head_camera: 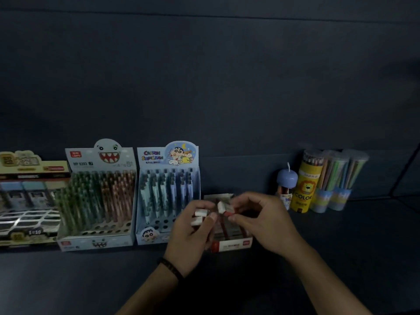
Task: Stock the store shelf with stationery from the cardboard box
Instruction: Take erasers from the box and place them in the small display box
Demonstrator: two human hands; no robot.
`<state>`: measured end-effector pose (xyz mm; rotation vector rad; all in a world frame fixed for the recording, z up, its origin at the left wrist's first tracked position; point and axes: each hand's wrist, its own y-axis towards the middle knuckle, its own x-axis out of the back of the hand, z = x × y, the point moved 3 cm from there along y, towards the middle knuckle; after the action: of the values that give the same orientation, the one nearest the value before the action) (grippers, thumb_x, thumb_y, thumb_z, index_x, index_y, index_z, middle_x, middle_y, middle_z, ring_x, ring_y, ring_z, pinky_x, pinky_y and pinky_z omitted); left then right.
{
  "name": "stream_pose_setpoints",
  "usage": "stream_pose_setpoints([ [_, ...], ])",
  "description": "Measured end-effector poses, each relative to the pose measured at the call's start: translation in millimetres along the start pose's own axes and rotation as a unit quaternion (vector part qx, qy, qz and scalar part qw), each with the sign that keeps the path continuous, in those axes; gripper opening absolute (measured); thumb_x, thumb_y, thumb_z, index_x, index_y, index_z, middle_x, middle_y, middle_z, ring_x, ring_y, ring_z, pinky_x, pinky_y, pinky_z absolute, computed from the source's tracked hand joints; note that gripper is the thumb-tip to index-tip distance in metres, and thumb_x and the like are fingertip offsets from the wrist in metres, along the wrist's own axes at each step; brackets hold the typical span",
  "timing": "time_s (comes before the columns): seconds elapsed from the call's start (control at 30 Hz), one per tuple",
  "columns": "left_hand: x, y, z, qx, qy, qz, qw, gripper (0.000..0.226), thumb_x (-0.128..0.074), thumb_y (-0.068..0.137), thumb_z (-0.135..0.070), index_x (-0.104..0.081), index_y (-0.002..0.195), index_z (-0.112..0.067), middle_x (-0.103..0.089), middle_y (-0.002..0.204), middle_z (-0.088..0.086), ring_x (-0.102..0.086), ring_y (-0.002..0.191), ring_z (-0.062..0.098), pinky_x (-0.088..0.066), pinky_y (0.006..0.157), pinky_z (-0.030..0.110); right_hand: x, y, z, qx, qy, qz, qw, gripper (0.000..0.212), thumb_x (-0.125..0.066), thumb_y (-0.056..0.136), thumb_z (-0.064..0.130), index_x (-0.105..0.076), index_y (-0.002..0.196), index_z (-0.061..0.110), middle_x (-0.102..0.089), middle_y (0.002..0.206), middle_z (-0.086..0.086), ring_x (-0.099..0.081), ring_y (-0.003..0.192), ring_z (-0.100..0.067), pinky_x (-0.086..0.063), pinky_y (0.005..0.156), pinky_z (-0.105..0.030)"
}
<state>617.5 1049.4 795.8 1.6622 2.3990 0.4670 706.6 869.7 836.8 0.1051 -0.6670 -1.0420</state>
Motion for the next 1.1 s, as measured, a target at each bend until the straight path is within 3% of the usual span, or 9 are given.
stream_pose_setpoints([
  [0.1, 6.6, -4.0, 4.7, -0.014, 0.054, -0.044, 0.998, 0.020, -0.060, 0.105, -0.016, -0.049, 0.111, -0.030, -0.053, 0.069, 0.004, -0.047, 0.050, 0.021, -0.043, 0.050, 0.034, 16.8, 16.4, -12.7, -0.020, -0.091, -0.002, 0.996, 0.014, -0.087, 0.087, 0.023, -0.080, 0.094, 0.033, -0.077, 0.095, 0.023, -0.071, 0.094, 0.006, -0.054, 0.085, -0.013],
  [0.3, 12.9, -2.7, 7.1, -0.024, 0.043, -0.086, 0.995, 0.026, -0.054, 0.104, -0.004, -0.042, 0.112, -0.026, -0.055, 0.086, 0.017, -0.053, 0.059, 0.023, -0.050, 0.056, 0.032, 8.3, 39.9, -32.1, -0.046, -0.238, 0.083, 0.967, 0.006, -0.086, 0.087, 0.027, -0.082, 0.087, 0.031, -0.073, 0.091, 0.018, -0.067, 0.085, 0.004, -0.052, 0.076, -0.016],
  [0.4, 13.2, -3.8, 4.0, -0.036, 0.047, -0.113, 0.992, 0.023, -0.051, 0.105, -0.004, -0.045, 0.103, -0.027, -0.063, 0.085, 0.009, -0.054, 0.056, 0.026, -0.048, 0.051, 0.033, -3.3, 43.9, -33.4, -0.036, -0.262, 0.105, 0.959, 0.004, -0.083, 0.090, 0.024, -0.082, 0.090, 0.028, -0.070, 0.090, 0.019, -0.066, 0.083, 0.003, -0.050, 0.072, -0.015],
  [0.53, 10.7, -5.7, -1.8, -0.053, 0.070, -0.098, 0.991, 0.002, -0.055, 0.106, -0.018, -0.054, 0.104, -0.017, -0.066, 0.078, 0.005, -0.058, 0.051, 0.023, -0.048, 0.050, 0.030, -12.1, 49.0, -38.3, -0.028, -0.275, 0.109, 0.955, 0.009, -0.080, 0.090, 0.017, -0.083, 0.092, 0.026, -0.075, 0.097, 0.013, -0.067, 0.086, 0.000, -0.059, 0.083, -0.025],
  [0.7, 9.5, -3.8, -5.5, -0.029, 0.060, -0.089, 0.994, 0.019, -0.064, 0.094, -0.038, -0.072, 0.102, -0.024, -0.062, 0.088, 0.017, -0.057, 0.054, 0.012, -0.048, 0.050, 0.026, -17.4, 48.6, -44.9, -0.015, -0.311, 0.116, 0.943, 0.009, -0.078, 0.091, 0.019, -0.082, 0.093, 0.027, -0.069, 0.107, 0.013, -0.066, 0.096, -0.006, -0.059, 0.087, -0.034],
  [0.83, 8.0, -6.4, -8.4, -0.021, 0.059, -0.077, 0.995, 0.017, -0.058, 0.104, -0.026, -0.073, 0.110, -0.023, -0.063, 0.065, 0.010, -0.054, 0.050, 0.015, -0.048, 0.049, 0.030, -19.4, 47.0, -45.6, -0.008, -0.343, 0.131, 0.930, 0.009, -0.074, 0.093, 0.024, -0.079, 0.097, 0.031, -0.065, 0.114, 0.013, -0.064, 0.099, -0.010, -0.059, 0.086, -0.038],
  [0.93, 8.5, -5.8, -8.4, -0.010, 0.019, -0.066, 0.998, 0.017, -0.058, 0.106, -0.018, -0.071, 0.117, -0.020, -0.066, 0.070, 0.016, -0.060, 0.053, 0.030, -0.052, 0.051, 0.033, -13.4, 49.8, -42.1, -0.018, -0.366, 0.168, 0.915, 0.017, -0.065, 0.094, 0.031, -0.078, 0.106, 0.036, -0.067, 0.117, 0.012, -0.064, 0.099, -0.010, -0.059, 0.085, -0.037],
  [1.03, 8.3, -4.6, -5.7, 0.029, -0.041, -0.070, 0.996, 0.011, -0.063, 0.102, -0.018, -0.069, 0.110, -0.013, -0.071, 0.078, 0.020, -0.068, 0.060, 0.042, -0.050, 0.044, 0.035, -9.0, 44.1, -27.6, -0.012, -0.321, 0.144, 0.936, 0.020, -0.061, 0.100, 0.031, -0.078, 0.108, 0.035, -0.072, 0.106, 0.018, -0.066, 0.095, -0.003, -0.058, 0.085, -0.032],
  [1.1, 7.6, -4.3, -5.9, 0.051, -0.071, -0.076, 0.993, 0.015, -0.063, 0.102, -0.020, -0.063, 0.106, -0.006, -0.073, 0.082, 0.021, -0.070, 0.059, 0.039, -0.046, 0.041, 0.032, -10.3, 30.6, -11.2, 0.004, -0.208, 0.055, 0.977, 0.018, -0.067, 0.100, 0.026, -0.079, 0.111, 0.033, -0.071, 0.103, 0.028, -0.066, 0.095, 0.008, -0.053, 0.086, -0.016],
])
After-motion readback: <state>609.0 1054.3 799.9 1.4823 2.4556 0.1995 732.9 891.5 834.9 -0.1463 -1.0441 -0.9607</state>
